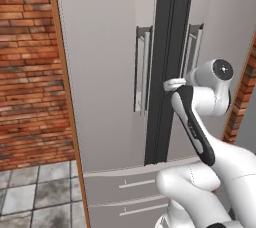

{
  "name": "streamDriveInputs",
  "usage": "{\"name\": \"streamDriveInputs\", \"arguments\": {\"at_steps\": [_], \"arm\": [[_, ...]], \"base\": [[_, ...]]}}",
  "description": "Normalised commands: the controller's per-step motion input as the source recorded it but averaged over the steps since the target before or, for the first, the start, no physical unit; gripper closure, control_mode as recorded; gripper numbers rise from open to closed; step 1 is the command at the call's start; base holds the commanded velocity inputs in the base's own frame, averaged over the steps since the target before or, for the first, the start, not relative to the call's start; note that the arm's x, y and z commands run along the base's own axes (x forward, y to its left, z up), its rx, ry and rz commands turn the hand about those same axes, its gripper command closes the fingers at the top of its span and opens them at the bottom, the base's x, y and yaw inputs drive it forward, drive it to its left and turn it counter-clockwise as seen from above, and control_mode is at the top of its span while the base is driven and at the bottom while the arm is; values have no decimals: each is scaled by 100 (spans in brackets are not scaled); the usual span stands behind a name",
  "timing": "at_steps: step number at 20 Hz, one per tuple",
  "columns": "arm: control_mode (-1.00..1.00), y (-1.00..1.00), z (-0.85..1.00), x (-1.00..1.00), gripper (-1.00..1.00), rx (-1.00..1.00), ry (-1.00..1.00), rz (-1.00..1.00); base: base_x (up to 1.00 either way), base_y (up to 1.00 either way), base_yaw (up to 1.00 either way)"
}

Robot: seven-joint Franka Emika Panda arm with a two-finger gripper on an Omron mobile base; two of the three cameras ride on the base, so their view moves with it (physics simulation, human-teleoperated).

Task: Gather the mushroom and avocado from the fridge and place them on a tray on the dining counter. Then gather the steak and chicken drumstick from the fridge and place them on the other tray.

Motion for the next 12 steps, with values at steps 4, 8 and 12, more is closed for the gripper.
{"name": "streamDriveInputs", "arguments": {"at_steps": [4, 8, 12], "arm": [[-100, -46, 11, 45, -100, 0, 16, -10], [-100, -37, 32, 21, -100, 0, 22, -4], [-100, -3, 36, 7, -100, 0, 9, 0]], "base": [[0, 0, 0], [0, 0, 0], [0, 0, 0]]}}
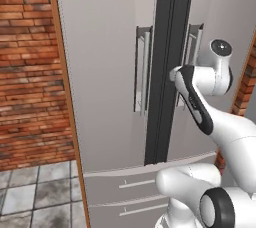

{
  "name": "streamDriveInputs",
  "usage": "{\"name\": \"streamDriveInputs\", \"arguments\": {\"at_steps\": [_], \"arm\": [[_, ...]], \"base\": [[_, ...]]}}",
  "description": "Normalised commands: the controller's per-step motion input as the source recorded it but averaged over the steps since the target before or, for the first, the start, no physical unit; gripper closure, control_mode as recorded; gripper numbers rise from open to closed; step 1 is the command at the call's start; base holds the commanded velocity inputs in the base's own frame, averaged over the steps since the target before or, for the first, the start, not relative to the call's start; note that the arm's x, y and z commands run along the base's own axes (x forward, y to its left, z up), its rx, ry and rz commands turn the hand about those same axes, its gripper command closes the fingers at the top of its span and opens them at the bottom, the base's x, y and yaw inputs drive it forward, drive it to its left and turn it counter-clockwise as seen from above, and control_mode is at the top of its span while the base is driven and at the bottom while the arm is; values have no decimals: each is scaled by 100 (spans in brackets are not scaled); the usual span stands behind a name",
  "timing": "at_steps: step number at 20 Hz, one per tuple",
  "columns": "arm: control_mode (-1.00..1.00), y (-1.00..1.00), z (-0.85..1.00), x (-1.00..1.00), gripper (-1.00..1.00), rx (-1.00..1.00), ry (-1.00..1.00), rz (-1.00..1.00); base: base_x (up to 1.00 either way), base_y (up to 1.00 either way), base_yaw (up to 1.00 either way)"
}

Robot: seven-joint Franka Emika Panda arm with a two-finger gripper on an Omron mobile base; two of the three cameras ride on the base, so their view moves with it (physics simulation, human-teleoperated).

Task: Gather the mushroom and avocado from the fridge and place them on a tray on the dining counter. Then gather the steak and chicken drumstick from the fridge and place them on the other tray.

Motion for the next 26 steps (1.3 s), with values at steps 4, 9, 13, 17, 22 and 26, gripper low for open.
{"name": "streamDriveInputs", "arguments": {"at_steps": [4, 9, 13, 17, 22, 26], "arm": [[-100, -11, 30, 0, -100, 4, 2, 4], [-100, -19, 12, 4, -100, 2, 0, 3], [-100, 0, 2, 30, -100, 0, 0, 0], [-100, 10, -1, 9, -100, -3, -1, 0], [-100, 2, -1, 11, -100, -1, -8, 1], [-100, 0, 0, 28, -100, 0, -12, 6]], "base": [[0, 0, 0], [0, 0, 0], [0, 0, 0], [0, 0, 0], [0, 0, 0], [0, 0, 0]]}}
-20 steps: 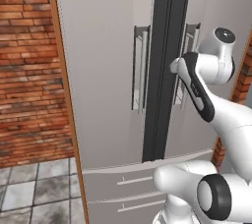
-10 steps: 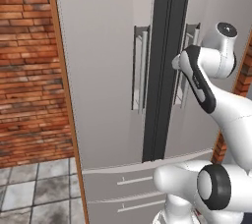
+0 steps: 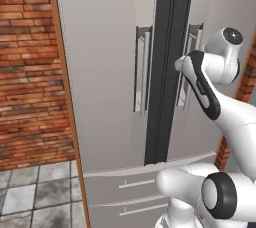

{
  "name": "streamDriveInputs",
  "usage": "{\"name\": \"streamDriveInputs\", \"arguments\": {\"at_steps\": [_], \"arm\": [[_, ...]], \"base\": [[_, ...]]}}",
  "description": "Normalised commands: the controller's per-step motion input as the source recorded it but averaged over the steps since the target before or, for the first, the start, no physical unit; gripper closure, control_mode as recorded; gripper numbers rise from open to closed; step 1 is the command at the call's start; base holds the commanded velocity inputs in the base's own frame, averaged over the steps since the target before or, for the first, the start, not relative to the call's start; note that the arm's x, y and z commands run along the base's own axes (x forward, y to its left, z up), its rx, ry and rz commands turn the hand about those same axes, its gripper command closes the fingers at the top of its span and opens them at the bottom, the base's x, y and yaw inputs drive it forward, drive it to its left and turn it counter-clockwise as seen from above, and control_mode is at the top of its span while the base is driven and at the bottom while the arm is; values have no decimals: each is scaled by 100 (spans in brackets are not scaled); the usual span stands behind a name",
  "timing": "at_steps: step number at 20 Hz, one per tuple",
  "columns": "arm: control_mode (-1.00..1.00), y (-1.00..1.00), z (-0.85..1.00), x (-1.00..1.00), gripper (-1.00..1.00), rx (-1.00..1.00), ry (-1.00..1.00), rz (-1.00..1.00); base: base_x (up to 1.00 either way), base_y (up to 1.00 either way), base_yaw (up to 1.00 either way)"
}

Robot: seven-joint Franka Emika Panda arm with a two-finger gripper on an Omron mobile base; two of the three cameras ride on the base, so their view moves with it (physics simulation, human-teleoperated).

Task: Gather the mushroom and avocado from the fridge and place them on a tray on the dining counter. Then gather the steak and chicken drumstick from the fridge and place them on the other tray.

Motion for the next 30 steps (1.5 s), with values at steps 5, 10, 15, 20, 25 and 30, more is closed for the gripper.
{"name": "streamDriveInputs", "arguments": {"at_steps": [5, 10, 15, 20, 25, 30], "arm": [[-100, 0, -4, 35, -100, 0, -5, 4], [-100, 0, -11, 42, -100, 0, -2, 2], [-100, 0, -17, 58, -100, 0, 0, 2], [-100, 0, -26, 64, -100, 1, -1, 6], [-100, 0, -31, 67, 100, 1, -3, 6], [-100, -1, -15, 12, 100, 0, 4, 0]], "base": [[0, 0, 0], [0, 0, 0], [0, 0, 0], [0, 0, 0], [0, 0, 0], [0, 0, 0]]}}
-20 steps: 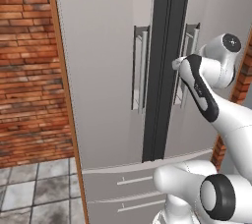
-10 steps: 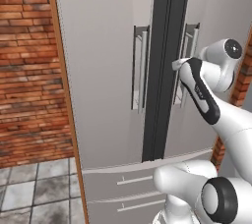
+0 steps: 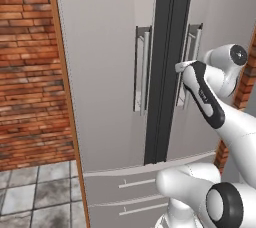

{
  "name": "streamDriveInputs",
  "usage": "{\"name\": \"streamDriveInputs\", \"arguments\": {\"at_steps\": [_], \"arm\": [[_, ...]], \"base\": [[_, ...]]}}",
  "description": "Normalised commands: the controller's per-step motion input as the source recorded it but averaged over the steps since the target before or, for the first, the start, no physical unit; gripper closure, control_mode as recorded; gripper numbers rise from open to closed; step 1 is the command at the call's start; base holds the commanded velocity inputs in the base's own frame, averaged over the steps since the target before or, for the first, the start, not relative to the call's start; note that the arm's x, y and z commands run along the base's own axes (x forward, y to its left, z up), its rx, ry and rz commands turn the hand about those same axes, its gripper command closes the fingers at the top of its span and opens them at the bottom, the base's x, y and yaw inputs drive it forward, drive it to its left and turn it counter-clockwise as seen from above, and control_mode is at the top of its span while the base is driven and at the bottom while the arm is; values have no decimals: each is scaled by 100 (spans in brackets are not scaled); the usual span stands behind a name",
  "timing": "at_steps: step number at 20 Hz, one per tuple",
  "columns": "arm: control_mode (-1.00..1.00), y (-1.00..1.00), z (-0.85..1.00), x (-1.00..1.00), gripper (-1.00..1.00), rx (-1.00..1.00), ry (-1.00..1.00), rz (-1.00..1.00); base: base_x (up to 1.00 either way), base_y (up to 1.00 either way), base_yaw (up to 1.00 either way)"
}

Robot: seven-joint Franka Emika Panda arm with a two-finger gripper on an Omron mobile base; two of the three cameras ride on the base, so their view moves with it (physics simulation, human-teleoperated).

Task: Gather the mushroom and avocado from the fridge and place them on a tray on the dining counter. Then gather the steak and chicken drumstick from the fridge and place them on the other tray.

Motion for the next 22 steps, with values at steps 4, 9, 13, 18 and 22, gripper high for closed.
{"name": "streamDriveInputs", "arguments": {"at_steps": [4, 9, 13, 18, 22], "arm": [[-100, -11, -5, -41, 100, 0, 0, -10], [-100, -23, 0, -81, 100, 0, -1, -17], [-100, -31, 0, -95, 100, 0, -5, -21], [-100, -35, 14, -79, 100, 0, -1, -21], [-100, -51, 15, -60, 100, 1, 0, -16]], "base": [[0, 0, 0], [0, 0, 0], [0, 0, 0], [0, 0, 0], [0, 0, 0]]}}
